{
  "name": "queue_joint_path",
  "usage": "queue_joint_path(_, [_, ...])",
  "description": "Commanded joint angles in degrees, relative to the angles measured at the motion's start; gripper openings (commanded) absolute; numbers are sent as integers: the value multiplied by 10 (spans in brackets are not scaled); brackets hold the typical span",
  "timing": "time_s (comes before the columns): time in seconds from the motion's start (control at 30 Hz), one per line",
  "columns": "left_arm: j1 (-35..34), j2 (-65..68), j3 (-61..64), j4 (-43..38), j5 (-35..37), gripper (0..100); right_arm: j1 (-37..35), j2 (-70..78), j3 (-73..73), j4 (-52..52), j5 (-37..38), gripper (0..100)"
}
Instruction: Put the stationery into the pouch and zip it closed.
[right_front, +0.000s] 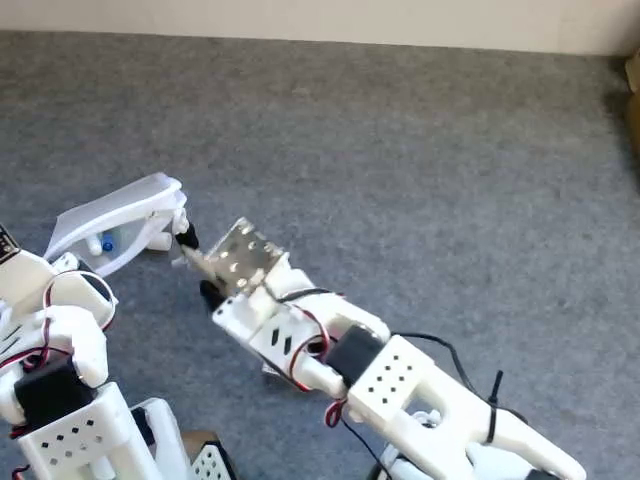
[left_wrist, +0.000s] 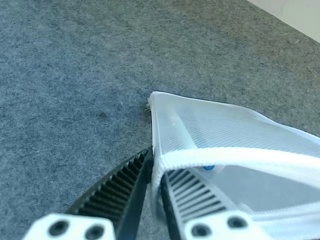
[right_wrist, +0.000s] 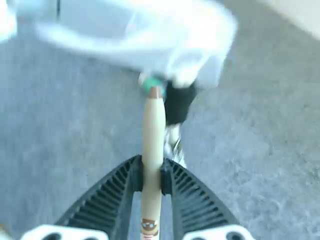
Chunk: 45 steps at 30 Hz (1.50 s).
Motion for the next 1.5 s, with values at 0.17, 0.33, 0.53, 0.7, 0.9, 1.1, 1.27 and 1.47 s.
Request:
queue_joint_path(0.17, [-2, 2, -7, -14, 3, 14, 17, -73, -1, -24, -67, 4])
queue_joint_path(0.33, [-2, 2, -7, -14, 4, 14, 17, -98, -1, -24, -103, 4])
queue_joint_path(0.53, [-2, 2, -7, -14, 4, 14, 12, -178, 43, -39, -108, 4])
queue_joint_path(0.7, [-1, 2, -7, -14, 4, 14, 4, -290, 145, -145, -106, 4])
queue_joint_path(0.9, [17, 2, -7, -13, 3, 14, -22, -380, 233, -226, -105, 4])
queue_joint_path(1.1, [58, 2, 4, -15, -4, 14, -29, -419, 239, -228, -106, 4])
queue_joint_path(1.27, [109, 2, 6, -14, -34, 14, -29, -455, 239, -229, -110, 4])
queue_joint_path(1.47, [145, 2, 12, -14, -62, 14, -30, -505, 244, -291, -111, 4])
